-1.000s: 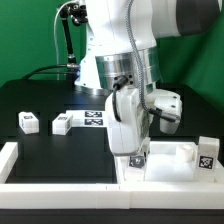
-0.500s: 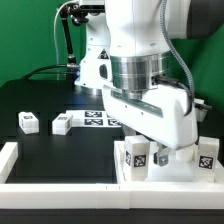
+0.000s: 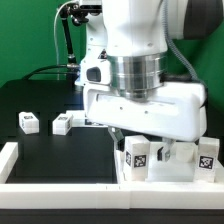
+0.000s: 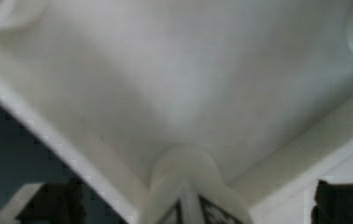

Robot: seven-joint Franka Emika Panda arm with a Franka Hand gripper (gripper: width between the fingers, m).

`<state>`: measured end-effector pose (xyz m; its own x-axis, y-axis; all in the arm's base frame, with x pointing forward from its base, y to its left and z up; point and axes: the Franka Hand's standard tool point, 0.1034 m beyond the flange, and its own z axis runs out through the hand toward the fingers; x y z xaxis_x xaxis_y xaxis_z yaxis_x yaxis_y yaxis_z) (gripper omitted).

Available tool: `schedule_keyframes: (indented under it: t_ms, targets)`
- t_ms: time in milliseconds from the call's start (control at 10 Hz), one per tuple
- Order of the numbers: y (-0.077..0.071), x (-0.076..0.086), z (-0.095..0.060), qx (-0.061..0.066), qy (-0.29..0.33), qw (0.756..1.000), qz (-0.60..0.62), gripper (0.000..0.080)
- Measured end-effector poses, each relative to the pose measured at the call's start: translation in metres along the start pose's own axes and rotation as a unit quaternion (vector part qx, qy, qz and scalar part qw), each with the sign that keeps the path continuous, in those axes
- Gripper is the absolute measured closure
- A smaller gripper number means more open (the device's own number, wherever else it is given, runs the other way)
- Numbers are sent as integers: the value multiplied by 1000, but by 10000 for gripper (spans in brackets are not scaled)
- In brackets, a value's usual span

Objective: Assemble square table

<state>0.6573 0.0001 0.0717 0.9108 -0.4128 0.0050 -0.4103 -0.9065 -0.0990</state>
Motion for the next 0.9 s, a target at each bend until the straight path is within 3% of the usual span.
schedule_keyframes:
  t_ms: [400, 600, 700, 800, 900]
  targets:
    - [8, 0, -5, -3, 29, 992, -122, 150]
    - [9, 0, -4, -3, 28, 994, -107, 150]
    - [10, 0, -4, -3, 28, 994, -107, 240]
    - [9, 0, -3, -2, 28, 997, -67, 240]
    - [9, 0, -3, -1, 28, 999, -32, 419]
